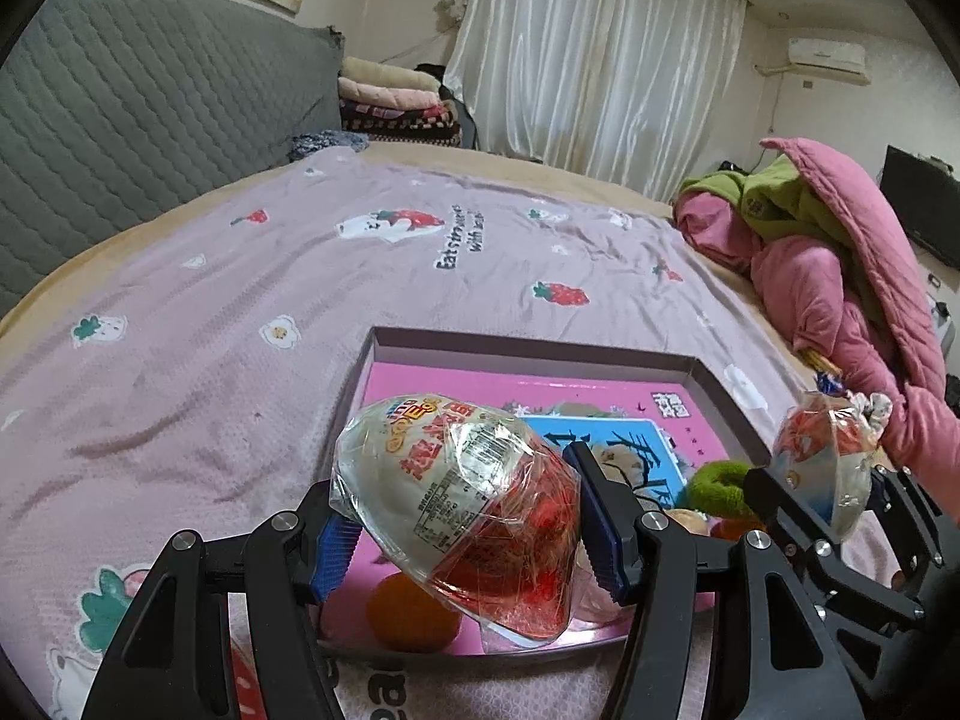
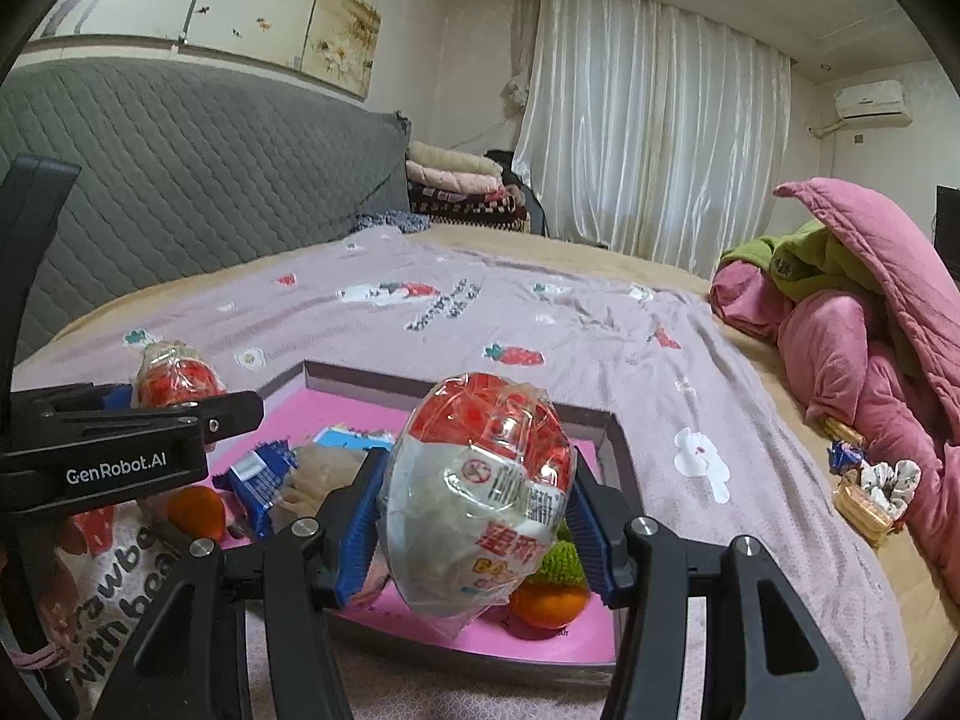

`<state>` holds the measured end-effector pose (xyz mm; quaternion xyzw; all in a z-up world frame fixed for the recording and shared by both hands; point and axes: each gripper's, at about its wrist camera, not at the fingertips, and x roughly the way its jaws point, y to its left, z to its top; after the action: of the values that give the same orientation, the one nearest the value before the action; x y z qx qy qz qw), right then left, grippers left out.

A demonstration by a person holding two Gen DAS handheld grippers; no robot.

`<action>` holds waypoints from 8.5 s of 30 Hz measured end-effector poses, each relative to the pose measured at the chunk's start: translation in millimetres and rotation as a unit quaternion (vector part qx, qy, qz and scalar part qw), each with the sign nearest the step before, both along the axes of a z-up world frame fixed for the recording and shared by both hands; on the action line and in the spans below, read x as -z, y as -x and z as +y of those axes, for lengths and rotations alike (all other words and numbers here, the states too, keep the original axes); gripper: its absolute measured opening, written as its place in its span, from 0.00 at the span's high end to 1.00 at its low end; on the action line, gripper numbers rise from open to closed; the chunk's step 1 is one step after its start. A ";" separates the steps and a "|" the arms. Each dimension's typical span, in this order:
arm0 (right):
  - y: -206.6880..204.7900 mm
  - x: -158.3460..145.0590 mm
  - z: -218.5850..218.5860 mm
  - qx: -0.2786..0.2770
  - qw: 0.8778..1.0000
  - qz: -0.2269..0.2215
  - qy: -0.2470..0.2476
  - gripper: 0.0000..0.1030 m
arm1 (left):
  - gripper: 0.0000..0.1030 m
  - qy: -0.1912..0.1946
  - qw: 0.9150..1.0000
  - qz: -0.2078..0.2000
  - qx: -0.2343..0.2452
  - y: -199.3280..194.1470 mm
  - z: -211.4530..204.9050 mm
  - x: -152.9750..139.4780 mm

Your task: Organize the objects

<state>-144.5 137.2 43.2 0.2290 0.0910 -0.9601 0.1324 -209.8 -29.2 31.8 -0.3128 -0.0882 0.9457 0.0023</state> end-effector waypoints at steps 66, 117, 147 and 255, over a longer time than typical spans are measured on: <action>9.5 39.9 5.8 0.007 0.994 -0.049 -0.097 0.46 | 0.37 0.095 0.991 -0.061 0.068 15.3 56.5 42.7; 4.7 24.4 28.8 0.023 0.998 -0.042 -0.045 0.30 | 0.28 0.084 0.991 -0.046 0.088 -4.4 51.6 25.7; -12.0 -5.2 32.3 0.013 1.000 0.024 0.010 0.25 | 0.27 0.063 0.996 -0.006 0.059 -17.6 33.2 6.6; -137.4 53.7 40.4 0.005 0.997 -0.069 0.025 0.10 | 0.21 0.073 0.996 -0.052 -0.013 -170.6 20.4 58.4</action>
<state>-7.2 177.6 -10.5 0.2914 0.0567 -0.9447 0.1396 -39.2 -8.8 -26.5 -0.3593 -0.0231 0.9322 -0.0373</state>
